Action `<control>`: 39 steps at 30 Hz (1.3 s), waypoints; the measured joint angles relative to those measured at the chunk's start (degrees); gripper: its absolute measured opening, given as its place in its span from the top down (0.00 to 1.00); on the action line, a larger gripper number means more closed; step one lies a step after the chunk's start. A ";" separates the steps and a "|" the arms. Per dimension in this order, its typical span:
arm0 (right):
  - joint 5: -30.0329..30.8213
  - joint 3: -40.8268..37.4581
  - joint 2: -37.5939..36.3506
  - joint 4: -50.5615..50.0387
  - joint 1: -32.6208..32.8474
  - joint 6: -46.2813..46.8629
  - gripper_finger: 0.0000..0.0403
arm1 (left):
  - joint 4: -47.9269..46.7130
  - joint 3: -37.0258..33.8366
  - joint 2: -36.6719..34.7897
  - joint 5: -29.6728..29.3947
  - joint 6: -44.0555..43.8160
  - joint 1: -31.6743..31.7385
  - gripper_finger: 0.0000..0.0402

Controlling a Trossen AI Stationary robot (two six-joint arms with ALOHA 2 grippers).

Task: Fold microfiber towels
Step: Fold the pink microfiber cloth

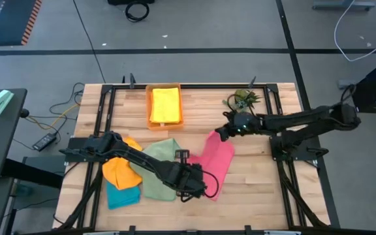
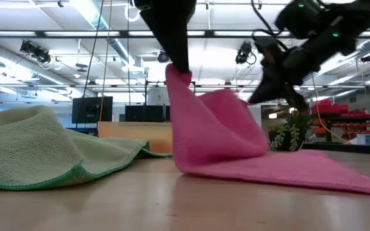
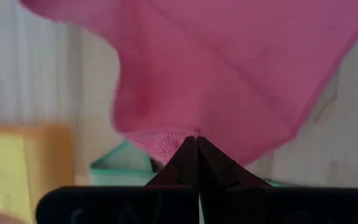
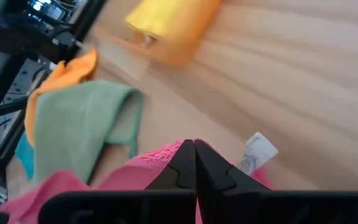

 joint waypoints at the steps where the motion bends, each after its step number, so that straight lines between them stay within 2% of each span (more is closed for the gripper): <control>1: -0.56 1.67 1.50 0.18 -0.57 -1.30 1.00 | -1.47 0.00 -0.13 -0.62 -0.74 -0.12 1.00; 6: -2.65 11.48 9.21 -2.21 -2.63 -7.49 1.00 | -7.49 0.00 -0.95 -5.51 -6.15 -0.54 1.00; 9: -3.69 16.51 13.30 -6.17 -3.27 -9.99 1.00 | -10.64 -0.02 -0.88 -6.55 -7.81 -0.74 1.00; 12: -3.69 19.62 15.69 -11.40 -3.13 -12.23 1.00 | -9.57 -1.82 -1.06 -6.76 -10.24 -1.21 1.00; 16: -3.84 19.94 15.26 -14.44 -3.12 -13.54 1.00 | -7.01 -7.63 -2.48 -6.53 -14.52 -3.66 1.00; 21: -4.06 19.96 10.93 -30.15 -2.82 -16.45 1.00 | 7.38 -10.72 -3.17 -5.91 -13.43 -6.42 1.00; 25: -3.37 19.55 8.55 -40.63 -2.71 -19.22 1.00 | 25.95 -13.18 -3.12 -5.80 -9.75 -6.35 1.00; 30: -3.49 13.78 8.11 -39.61 -1.58 -19.39 1.00 | 44.27 -18.20 -1.63 -1.75 -7.40 -4.76 1.00; 35: -3.52 7.89 7.24 -35.99 0.96 -16.59 1.00 | 55.61 -24.11 -1.58 1.91 -9.96 -3.98 1.00; 39: -2.66 5.70 6.71 -34.88 3.35 -14.88 1.00 | 59.47 -26.69 -1.35 3.95 -12.78 -4.00 1.00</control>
